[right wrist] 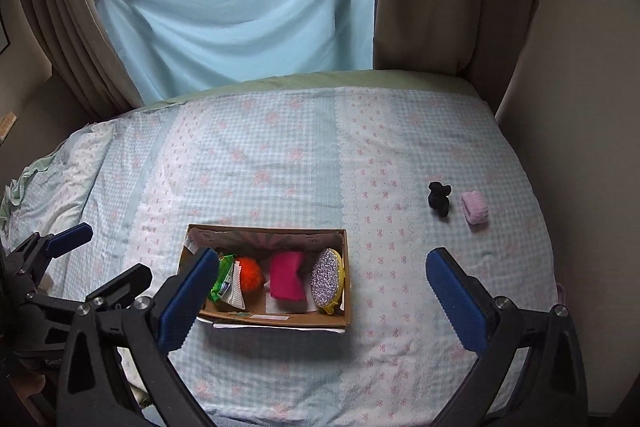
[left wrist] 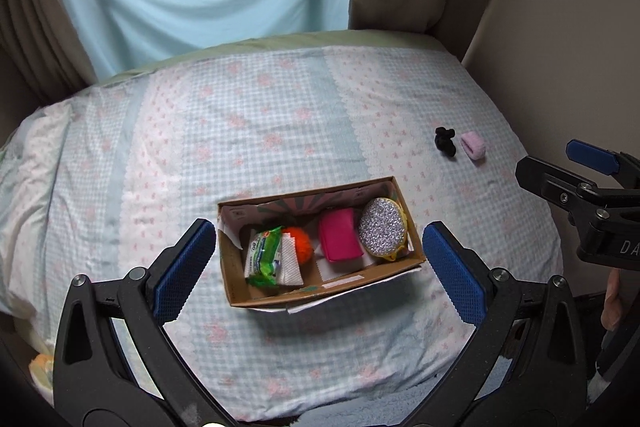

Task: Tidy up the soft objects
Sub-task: 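Withdraw both open tools and move toward the black plush and pink roll, then grasp the black plush with the left tool while the right tool grasps the pink fuzzy roll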

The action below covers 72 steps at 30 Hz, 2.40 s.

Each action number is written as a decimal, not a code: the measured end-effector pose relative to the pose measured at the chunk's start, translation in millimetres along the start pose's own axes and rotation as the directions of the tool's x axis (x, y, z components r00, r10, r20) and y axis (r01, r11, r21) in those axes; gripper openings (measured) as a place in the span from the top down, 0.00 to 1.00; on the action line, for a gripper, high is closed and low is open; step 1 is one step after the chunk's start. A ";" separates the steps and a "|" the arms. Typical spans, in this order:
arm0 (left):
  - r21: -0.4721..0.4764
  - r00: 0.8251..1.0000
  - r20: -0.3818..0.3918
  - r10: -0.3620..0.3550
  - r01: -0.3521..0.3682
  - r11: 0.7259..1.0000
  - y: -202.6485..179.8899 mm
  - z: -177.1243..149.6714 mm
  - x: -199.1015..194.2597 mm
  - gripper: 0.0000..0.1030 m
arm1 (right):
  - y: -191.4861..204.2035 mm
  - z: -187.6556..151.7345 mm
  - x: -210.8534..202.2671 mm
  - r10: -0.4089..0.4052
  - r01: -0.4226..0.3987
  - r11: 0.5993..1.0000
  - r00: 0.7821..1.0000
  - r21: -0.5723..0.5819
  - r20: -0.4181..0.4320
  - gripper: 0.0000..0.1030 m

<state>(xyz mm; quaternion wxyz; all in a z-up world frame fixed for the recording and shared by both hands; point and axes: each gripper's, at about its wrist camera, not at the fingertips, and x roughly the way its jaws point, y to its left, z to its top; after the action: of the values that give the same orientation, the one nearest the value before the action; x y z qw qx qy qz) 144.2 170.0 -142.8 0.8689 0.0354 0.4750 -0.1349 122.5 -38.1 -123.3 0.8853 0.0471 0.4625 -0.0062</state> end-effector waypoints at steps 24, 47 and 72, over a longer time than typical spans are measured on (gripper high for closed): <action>0.012 0.990 0.021 -0.141 0.141 0.990 -222.1 61.1 65.6 0.00 | -262.9 13.5 24.5 -0.070 0.068 0.996 0.997 0.060 0.030 0.00; 0.043 0.975 -0.164 -0.148 0.156 0.987 -342.9 110.9 412.0 0.12 | -367.6 -13.5 295.4 0.023 -0.026 0.999 0.994 -0.026 -0.107 0.06; 0.138 0.972 -0.200 -0.122 0.151 0.979 -342.2 97.1 497.5 0.78 | -355.9 -17.0 368.3 0.063 -0.076 0.992 0.990 -0.105 -0.123 0.59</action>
<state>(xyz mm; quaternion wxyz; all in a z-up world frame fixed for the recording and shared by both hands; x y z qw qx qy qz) 386.5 -277.2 -482.4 0.8027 0.0816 0.5457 -0.2262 299.9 -378.9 -462.5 0.8570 0.0150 0.5123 0.0530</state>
